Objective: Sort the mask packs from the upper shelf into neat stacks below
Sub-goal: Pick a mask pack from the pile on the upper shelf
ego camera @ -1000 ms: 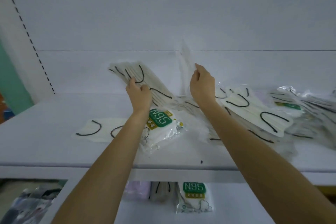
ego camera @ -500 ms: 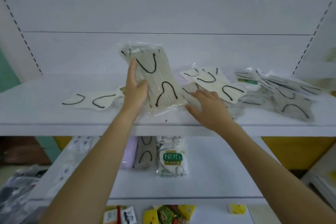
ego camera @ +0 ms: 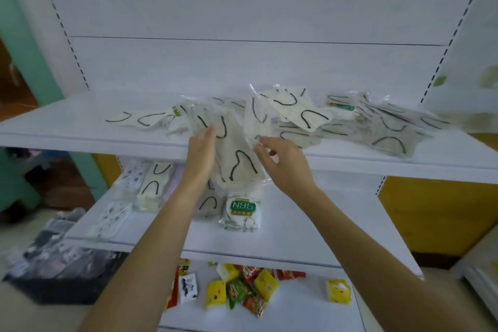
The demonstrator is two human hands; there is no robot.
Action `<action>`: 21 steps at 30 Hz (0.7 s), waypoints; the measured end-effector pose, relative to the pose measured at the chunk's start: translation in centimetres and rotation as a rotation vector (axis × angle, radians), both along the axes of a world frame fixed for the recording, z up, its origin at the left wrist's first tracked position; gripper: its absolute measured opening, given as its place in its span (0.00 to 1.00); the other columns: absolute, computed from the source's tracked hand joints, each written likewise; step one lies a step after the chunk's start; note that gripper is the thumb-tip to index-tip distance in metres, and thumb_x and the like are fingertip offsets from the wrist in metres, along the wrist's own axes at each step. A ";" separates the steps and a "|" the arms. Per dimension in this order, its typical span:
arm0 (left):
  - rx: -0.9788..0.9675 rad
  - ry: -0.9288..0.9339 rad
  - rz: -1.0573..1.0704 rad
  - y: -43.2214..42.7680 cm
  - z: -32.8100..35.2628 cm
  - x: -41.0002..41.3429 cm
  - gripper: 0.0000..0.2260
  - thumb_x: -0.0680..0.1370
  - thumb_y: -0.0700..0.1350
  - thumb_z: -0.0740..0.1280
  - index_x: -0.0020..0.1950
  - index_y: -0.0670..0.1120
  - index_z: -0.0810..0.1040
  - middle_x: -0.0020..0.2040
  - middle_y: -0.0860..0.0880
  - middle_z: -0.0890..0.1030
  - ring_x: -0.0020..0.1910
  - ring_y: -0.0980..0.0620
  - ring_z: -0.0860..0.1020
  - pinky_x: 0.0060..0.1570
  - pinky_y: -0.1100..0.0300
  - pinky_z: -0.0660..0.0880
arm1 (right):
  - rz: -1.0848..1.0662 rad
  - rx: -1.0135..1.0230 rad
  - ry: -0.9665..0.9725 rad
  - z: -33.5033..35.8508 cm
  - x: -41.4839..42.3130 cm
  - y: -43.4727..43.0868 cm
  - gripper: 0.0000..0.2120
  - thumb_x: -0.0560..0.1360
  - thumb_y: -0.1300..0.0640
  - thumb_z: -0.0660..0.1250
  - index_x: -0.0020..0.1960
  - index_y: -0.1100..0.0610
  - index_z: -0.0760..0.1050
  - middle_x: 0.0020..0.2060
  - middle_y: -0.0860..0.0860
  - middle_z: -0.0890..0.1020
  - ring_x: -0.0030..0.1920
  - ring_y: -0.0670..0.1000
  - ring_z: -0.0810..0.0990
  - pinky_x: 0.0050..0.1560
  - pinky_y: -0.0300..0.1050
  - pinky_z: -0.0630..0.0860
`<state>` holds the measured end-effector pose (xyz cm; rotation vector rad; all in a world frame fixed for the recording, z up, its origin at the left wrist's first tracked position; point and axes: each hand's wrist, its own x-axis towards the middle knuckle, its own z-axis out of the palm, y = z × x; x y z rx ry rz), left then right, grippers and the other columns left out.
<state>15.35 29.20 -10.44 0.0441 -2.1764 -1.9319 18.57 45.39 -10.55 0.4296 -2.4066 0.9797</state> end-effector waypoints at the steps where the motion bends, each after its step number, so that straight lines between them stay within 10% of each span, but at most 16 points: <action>1: 0.009 -0.015 -0.015 0.3 0.0 0.4 0.12 0.79 0.51 0.57 0.51 0.48 0.76 0.51 0.49 0.79 0.51 0.52 0.76 0.54 0.55 0.72 | 0.134 0.073 0.000 -0.3 0.6 -0.8 0.12 0.79 0.52 0.61 0.46 0.56 0.80 0.39 0.52 0.82 0.40 0.54 0.77 0.43 0.46 0.70; 4: -0.057 0.011 -0.024 0.6 -0.3 1.3 0.12 0.76 0.35 0.59 0.56 0.47 0.75 0.51 0.49 0.79 0.50 0.51 0.78 0.53 0.56 0.75 | 0.342 0.133 -0.147 -0.6 1.7 -1.3 0.12 0.79 0.50 0.58 0.39 0.45 0.75 0.35 0.48 0.78 0.37 0.48 0.74 0.40 0.47 0.70; 9: -0.040 0.051 0.044 -1.1 -0.5 1.4 0.30 0.75 0.29 0.56 0.75 0.48 0.59 0.71 0.52 0.66 0.62 0.62 0.70 0.60 0.62 0.72 | -0.123 0.298 -0.266 0.3 -2.1 3.2 0.26 0.79 0.45 0.56 0.73 0.55 0.61 0.73 0.53 0.64 0.72 0.55 0.61 0.70 0.48 0.57; 14: -0.064 0.030 0.104 -2.1 -0.8 1.5 0.23 0.78 0.32 0.54 0.72 0.47 0.66 0.72 0.47 0.63 0.29 0.80 0.68 0.28 0.81 0.64 | -0.264 0.642 -0.197 -1.2 -3.1 4.3 0.20 0.78 0.50 0.59 0.68 0.54 0.67 0.64 0.52 0.71 0.64 0.56 0.66 0.62 0.47 0.62; 18: -0.108 0.023 0.188 -2.1 -2.0 1.5 0.20 0.80 0.36 0.55 0.71 0.47 0.67 0.69 0.48 0.64 0.36 0.67 0.73 0.32 0.78 0.67 | -0.318 0.115 -0.039 -0.9 -2.5 3.4 0.12 0.78 0.60 0.58 0.46 0.65 0.78 0.39 0.60 0.79 0.42 0.58 0.76 0.39 0.47 0.69; 21: -0.085 0.019 0.147 -1.9 -2.1 1.1 0.17 0.81 0.43 0.58 0.70 0.48 0.68 0.68 0.50 0.66 0.53 0.65 0.71 0.53 0.72 0.66 | -0.210 -0.247 -0.099 0.6 -1.3 1.3 0.11 0.78 0.60 0.59 0.48 0.65 0.79 0.36 0.61 0.80 0.32 0.51 0.71 0.31 0.38 0.65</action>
